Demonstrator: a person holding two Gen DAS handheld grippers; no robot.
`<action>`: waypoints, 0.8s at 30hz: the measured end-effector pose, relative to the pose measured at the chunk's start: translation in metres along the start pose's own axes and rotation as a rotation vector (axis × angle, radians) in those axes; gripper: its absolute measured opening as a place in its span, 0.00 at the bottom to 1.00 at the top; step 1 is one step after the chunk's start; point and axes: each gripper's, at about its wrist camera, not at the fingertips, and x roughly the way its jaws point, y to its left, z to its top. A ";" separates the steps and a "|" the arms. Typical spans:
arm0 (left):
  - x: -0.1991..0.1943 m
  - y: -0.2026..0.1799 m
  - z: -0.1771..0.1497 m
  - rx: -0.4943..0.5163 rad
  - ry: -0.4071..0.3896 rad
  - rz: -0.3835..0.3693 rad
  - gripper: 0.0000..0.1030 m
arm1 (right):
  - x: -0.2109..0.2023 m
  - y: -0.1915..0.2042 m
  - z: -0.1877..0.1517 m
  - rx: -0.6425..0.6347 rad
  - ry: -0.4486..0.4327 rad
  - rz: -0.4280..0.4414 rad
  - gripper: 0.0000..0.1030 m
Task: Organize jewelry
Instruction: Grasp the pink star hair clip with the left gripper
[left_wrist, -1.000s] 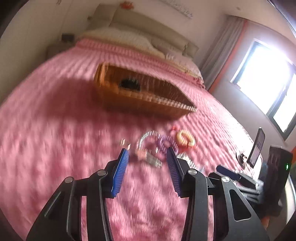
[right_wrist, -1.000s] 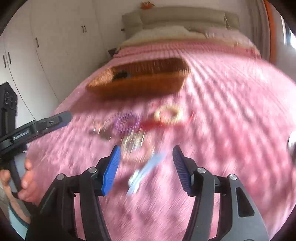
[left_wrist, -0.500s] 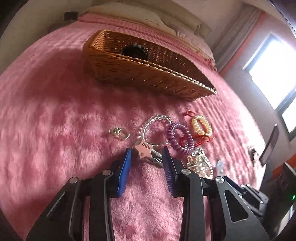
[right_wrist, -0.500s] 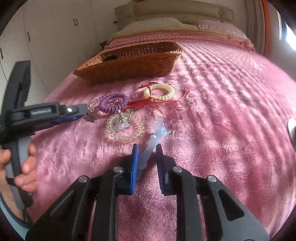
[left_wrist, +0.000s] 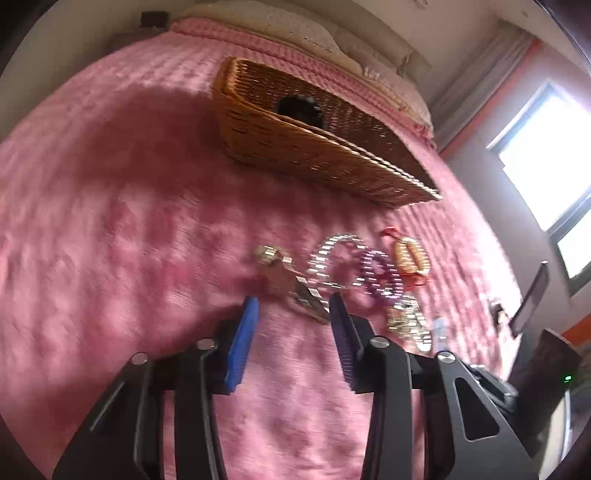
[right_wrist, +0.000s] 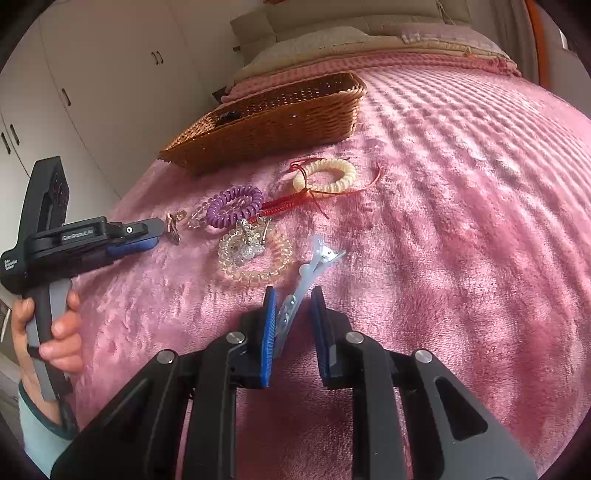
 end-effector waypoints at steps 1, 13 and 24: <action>0.002 -0.004 -0.001 -0.008 -0.001 0.000 0.41 | 0.000 0.001 0.000 -0.001 -0.001 -0.001 0.16; 0.011 -0.034 -0.007 0.177 0.000 0.215 0.11 | -0.001 0.001 -0.001 -0.004 -0.001 0.018 0.16; -0.026 -0.037 -0.067 0.288 0.036 0.134 0.12 | -0.014 0.003 -0.004 -0.130 0.013 -0.076 0.16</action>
